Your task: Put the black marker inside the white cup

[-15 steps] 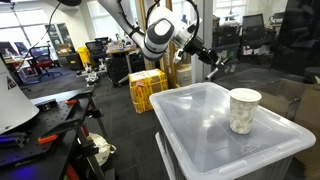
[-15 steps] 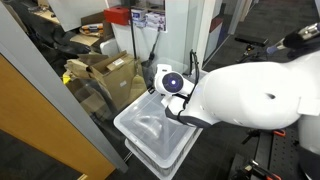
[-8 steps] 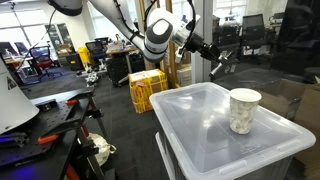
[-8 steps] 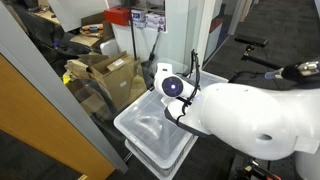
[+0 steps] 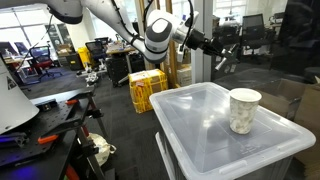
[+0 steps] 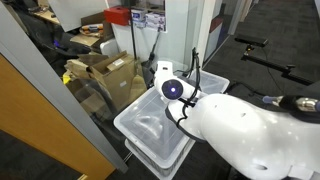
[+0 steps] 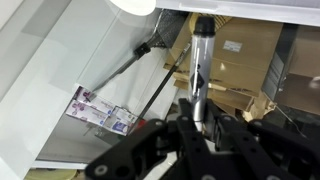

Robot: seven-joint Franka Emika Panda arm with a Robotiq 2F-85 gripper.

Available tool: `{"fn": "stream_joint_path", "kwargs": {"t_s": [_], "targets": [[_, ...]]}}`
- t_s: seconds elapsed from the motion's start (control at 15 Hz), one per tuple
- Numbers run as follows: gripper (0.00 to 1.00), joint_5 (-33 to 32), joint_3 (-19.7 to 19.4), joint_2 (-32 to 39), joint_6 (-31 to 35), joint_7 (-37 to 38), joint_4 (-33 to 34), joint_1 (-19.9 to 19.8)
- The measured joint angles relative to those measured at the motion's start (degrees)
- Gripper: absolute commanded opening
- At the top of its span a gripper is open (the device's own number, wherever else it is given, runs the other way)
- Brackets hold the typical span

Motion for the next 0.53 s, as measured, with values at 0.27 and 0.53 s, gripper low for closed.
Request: {"fn": "stream_joint_path", "kwargs": {"t_s": [0.27, 0.53], "targets": [[0.05, 0.82, -1.29, 1.26, 0.00, 0.00, -0.54, 0.04], [0.05, 1.60, -2.92, 2.64, 0.01, 0.11, -1.12, 0.03]]}}
